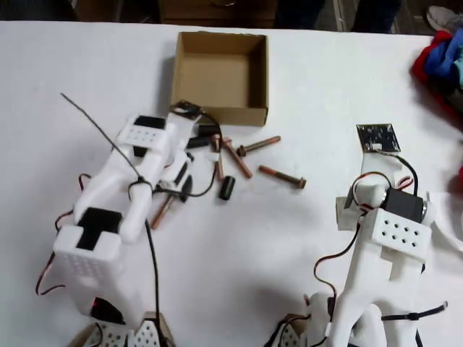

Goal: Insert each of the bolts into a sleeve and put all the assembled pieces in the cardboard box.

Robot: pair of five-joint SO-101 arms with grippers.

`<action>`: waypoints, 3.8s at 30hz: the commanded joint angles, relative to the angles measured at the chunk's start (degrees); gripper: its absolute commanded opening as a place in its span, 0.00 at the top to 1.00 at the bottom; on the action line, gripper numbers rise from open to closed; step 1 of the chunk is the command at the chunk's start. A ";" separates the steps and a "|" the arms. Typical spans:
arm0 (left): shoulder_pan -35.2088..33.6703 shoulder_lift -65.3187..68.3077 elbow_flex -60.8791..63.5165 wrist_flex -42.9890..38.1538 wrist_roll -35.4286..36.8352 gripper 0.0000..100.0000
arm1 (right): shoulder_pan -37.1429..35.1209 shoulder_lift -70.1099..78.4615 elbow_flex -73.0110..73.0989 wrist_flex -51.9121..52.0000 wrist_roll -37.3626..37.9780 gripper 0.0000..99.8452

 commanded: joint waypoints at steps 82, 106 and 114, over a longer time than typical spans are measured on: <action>-11.25 45.98 -75.21 30.33 -4.04 0.85 | -23.96 -1.80 21.89 -33.36 -6.59 0.98; -10.46 31.30 -68.35 30.95 1.23 0.97 | -23.96 -1.80 22.15 -33.36 -6.59 0.98; -5.80 -1.93 -32.48 25.67 1.85 0.97 | -24.04 -1.80 22.15 -33.54 -6.59 0.98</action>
